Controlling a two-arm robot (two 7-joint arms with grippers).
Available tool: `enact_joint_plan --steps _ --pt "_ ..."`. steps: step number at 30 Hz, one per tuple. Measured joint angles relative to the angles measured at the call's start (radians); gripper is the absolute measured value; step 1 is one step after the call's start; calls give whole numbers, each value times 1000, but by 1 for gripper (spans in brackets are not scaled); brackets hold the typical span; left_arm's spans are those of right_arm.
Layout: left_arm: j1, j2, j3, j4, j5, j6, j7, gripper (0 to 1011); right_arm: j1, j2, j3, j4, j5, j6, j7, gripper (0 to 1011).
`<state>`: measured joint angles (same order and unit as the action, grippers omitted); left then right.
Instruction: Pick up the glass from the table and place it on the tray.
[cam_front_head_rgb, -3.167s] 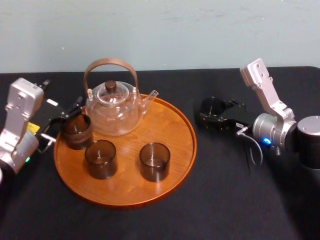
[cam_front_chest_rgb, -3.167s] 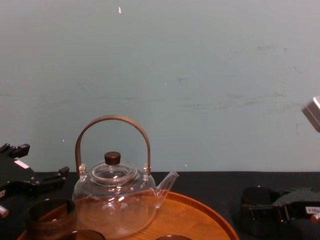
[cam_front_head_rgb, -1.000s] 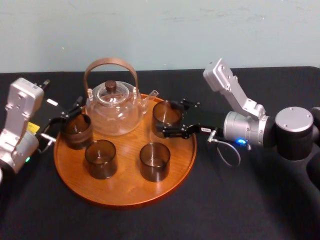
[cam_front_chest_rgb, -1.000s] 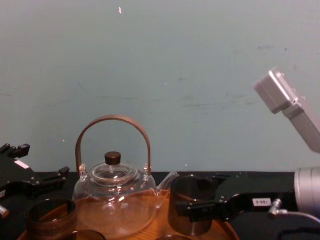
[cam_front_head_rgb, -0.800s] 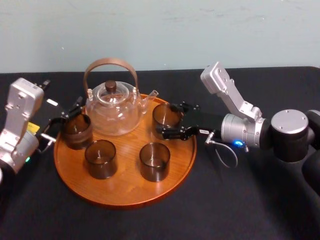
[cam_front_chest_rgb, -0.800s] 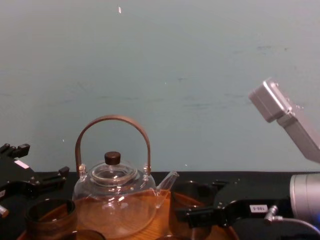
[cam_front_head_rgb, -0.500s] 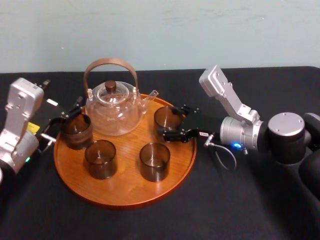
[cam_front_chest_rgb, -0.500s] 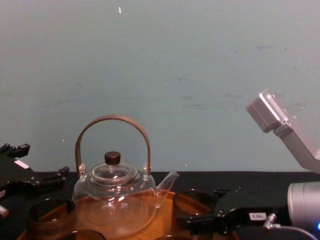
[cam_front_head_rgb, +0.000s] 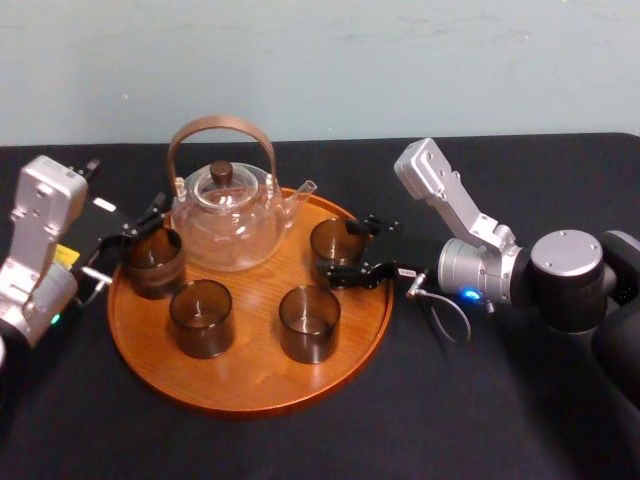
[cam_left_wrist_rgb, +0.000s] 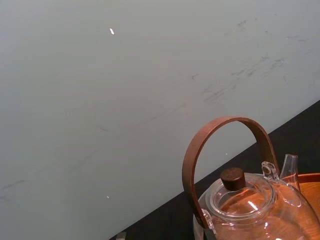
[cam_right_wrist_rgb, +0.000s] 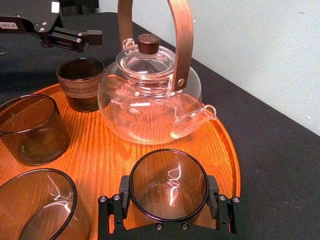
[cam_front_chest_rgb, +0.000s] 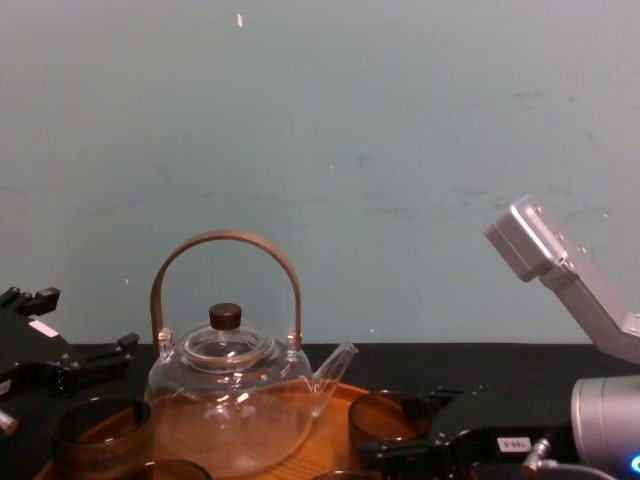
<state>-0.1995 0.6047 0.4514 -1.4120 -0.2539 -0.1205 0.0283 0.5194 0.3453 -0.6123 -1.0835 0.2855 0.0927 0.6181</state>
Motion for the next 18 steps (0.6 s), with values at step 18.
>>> enact_joint_plan --steps 18 --pt "0 0 0 0 0 0 0 1001 -1 1 1 -1 0 2 2 1002"
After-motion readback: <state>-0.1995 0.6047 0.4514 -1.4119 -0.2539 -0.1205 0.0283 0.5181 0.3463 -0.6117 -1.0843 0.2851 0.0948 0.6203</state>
